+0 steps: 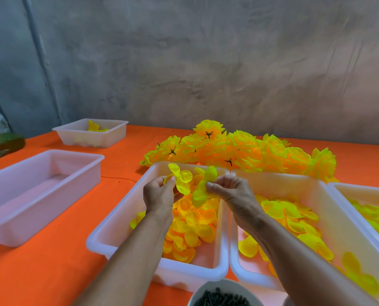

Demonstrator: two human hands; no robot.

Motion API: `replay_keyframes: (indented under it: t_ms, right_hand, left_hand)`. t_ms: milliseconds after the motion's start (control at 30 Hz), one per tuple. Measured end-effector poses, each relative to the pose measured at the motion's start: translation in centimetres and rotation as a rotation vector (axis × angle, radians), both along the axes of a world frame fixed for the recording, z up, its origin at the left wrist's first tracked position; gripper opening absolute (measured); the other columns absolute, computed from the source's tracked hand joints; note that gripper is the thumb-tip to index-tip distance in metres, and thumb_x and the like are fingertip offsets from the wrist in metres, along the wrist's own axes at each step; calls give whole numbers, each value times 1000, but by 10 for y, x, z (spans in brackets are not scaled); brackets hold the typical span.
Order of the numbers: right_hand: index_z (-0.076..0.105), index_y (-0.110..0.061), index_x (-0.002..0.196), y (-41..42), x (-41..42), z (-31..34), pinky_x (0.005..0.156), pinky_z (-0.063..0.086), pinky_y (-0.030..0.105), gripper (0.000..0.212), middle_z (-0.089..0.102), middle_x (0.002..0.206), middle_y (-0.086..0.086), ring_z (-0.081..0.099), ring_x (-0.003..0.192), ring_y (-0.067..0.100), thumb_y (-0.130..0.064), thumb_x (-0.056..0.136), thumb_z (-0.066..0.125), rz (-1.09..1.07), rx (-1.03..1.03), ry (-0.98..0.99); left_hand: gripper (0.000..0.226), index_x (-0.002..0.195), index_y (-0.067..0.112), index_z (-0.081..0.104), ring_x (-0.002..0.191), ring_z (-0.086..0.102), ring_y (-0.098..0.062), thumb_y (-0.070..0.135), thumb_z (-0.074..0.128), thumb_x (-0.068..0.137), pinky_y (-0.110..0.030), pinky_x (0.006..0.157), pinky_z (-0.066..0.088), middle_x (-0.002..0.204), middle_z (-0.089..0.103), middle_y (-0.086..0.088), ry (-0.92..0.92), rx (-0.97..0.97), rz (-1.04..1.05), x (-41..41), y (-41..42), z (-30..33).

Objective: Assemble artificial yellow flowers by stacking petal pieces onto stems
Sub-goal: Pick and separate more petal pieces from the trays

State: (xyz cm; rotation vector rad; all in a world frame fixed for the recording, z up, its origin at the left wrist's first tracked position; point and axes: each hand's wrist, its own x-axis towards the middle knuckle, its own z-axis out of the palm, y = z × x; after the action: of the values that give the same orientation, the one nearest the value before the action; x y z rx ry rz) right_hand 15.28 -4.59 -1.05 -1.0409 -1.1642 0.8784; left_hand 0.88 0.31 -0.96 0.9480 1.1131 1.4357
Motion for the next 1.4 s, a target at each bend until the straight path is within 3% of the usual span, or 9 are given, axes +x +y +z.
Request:
replay_keyframes:
  t_ms: [167,267,433,767,867,1067,1200,1267,1400]
  right_hand:
    - [61,-7,67,-4,-1,0,56,42,13,16,59,56,-6,53,53,2,-7,81,69,60,28,-49]
    - [67,-9,70,-6,-1,1,59,44,14,12,64,62,-5,57,58,2,-7,81,69,138,-1,-132]
    - [75,-9,84,-7,0,2,70,50,17,11,74,78,-1,67,74,6,0,80,69,272,-74,-206]
    - [70,-7,72,-12,-4,5,64,50,22,8,69,68,3,64,64,10,-9,77,75,320,-97,-362]
    - [67,-6,66,-13,-7,6,59,46,26,15,64,62,4,57,59,10,-13,74,78,317,-108,-453]
    - [77,-19,80,-14,-10,5,87,52,43,26,74,86,-4,67,88,13,-44,73,76,245,-179,-735]
    - [75,-30,71,-12,-10,5,90,50,44,5,73,83,-10,66,88,10,-32,72,80,243,-152,-725]
    - [72,-28,66,-13,-10,4,90,50,44,12,70,81,-9,65,87,11,-24,70,83,234,-146,-686]
    - [71,-19,70,-15,-10,11,79,47,30,9,66,78,1,58,77,8,-17,74,79,219,-153,-619]
  left_hand:
    - [9,90,8,67,82,65,-27,7,58,91,-30,62,54,92,68,-17,-24,-14,1,0,3,-1]
    - [11,96,7,66,72,63,-19,8,56,92,-25,53,52,88,67,-13,-26,-6,-1,0,4,-2]
    - [15,84,13,65,67,60,-15,9,54,94,-18,43,49,78,65,-6,-23,4,22,1,5,-2]
    - [13,95,6,67,78,62,-23,8,55,93,-32,67,53,84,66,-11,7,15,-2,1,3,-2]
    - [15,87,8,66,71,62,-19,4,53,93,-25,56,53,76,66,-8,-8,21,-16,1,4,-4]
    - [20,98,8,61,80,65,-24,-6,50,89,-32,64,55,89,67,-14,4,-3,-51,1,6,-5]
    - [16,83,8,60,72,67,-23,-6,53,88,-31,59,55,87,67,-15,25,-29,-51,0,6,-7]
    - [17,81,10,60,77,67,-27,-5,56,87,-33,62,55,90,67,-17,50,-48,-46,-1,8,-9]
    - [19,102,3,61,77,65,-29,-6,59,85,-36,64,57,98,65,-21,156,-106,-77,0,10,-13]
